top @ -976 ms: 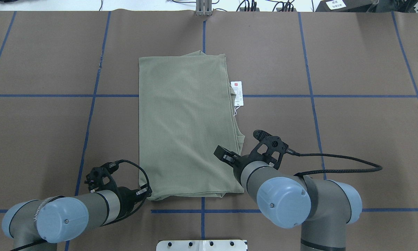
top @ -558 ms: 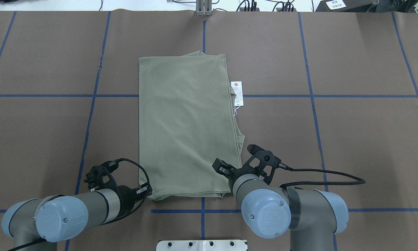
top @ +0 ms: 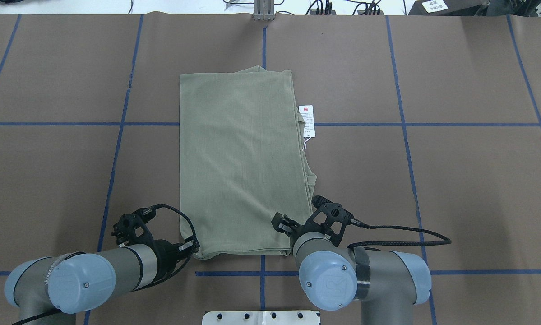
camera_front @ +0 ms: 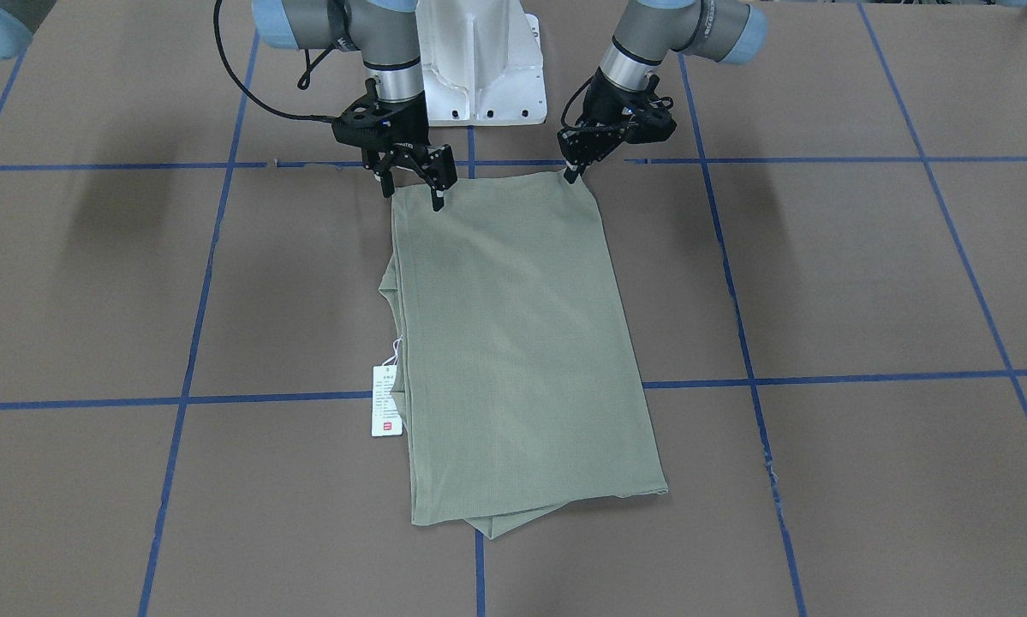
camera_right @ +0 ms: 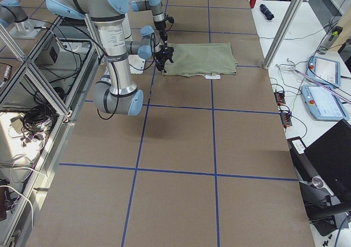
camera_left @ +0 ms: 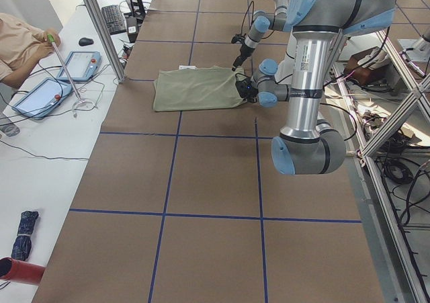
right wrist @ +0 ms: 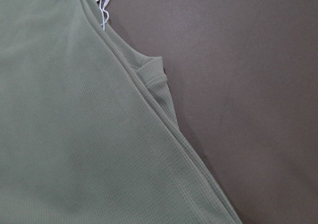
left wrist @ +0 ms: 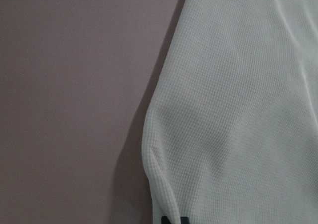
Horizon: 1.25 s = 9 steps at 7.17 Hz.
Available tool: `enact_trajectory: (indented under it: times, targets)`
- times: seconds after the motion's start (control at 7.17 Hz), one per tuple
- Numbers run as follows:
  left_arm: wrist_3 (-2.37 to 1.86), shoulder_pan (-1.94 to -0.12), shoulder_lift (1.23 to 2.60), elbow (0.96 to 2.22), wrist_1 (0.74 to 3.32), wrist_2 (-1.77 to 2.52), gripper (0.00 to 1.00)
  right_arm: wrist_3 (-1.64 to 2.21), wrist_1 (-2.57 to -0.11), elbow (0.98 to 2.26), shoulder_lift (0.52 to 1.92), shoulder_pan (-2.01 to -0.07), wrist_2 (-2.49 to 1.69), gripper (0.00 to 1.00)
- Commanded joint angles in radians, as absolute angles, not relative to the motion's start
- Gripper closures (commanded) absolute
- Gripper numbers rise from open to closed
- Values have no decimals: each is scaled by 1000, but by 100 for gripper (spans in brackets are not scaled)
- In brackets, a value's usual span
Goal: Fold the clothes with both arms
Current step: 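Grasp the near corners of the green shirt with both grippers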
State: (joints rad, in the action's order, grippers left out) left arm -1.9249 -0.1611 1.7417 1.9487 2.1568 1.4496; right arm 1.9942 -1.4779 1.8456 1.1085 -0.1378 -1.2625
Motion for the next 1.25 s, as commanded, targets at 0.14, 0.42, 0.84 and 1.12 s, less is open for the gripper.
enact_trajectory:
  times: [0.14, 0.42, 0.84, 1.12]
  targets:
    - [-1921, -163, 1743, 1948, 2157, 1450, 100, 1997, -1476, 1816, 1091, -120, -1259, 2]
    - [-1919, -163, 1743, 1948, 2157, 1450, 100, 1996, -1477, 1815, 1094, -118, -1258, 8]
    - [-1919, -164, 1741, 1948, 2157, 1450, 100, 2031, -1476, 1815, 1091, -118, -1258, 47]
    - [-1919, -166, 1743, 1948, 2157, 1450, 100, 2057, -1476, 1812, 1077, -118, -1256, 80]
